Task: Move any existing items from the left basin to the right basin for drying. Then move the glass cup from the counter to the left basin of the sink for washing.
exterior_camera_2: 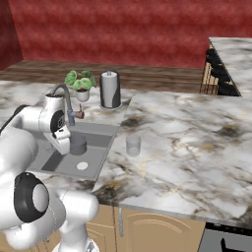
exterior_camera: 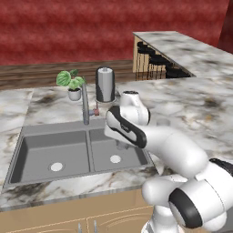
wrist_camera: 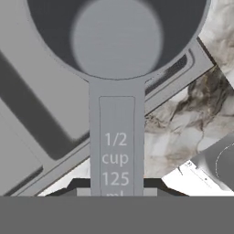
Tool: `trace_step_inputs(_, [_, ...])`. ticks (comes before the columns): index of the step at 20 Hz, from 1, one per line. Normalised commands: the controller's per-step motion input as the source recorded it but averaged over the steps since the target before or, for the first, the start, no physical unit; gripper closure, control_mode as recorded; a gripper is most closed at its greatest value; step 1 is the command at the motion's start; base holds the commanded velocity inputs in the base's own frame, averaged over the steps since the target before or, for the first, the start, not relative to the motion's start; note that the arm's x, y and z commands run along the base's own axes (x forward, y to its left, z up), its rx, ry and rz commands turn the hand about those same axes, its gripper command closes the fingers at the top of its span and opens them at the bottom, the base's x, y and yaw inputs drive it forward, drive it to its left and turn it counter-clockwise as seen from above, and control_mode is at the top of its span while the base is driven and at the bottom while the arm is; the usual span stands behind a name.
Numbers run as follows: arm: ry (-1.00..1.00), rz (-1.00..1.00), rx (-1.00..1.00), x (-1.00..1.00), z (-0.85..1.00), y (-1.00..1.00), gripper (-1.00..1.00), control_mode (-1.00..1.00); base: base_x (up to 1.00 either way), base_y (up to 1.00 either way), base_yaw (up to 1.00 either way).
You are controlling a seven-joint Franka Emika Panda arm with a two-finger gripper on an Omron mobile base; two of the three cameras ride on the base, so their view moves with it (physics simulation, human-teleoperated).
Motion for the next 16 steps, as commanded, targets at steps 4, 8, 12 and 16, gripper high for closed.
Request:
trace_step_inputs(4, [0.0,0.0,0.0,0.31,-0.31,-0.15,1.0,-1.0,0.0,0.0,0.0])
trace_step_inputs(8, [0.0,0.0,0.0,0.37,-0.32,-0.05,1.0,-1.0,0.0,0.0,0.0])
trace_step_inputs(12, [0.0,0.0,0.0,0.44,-0.35,0.0,1.0,-1.0,0.0,0.0,0.0])
trace_step_inputs(16, [0.0,0.0,-0.01,0.37,-0.34,0.0,1.0,-1.0,0.0,0.0,0.0])
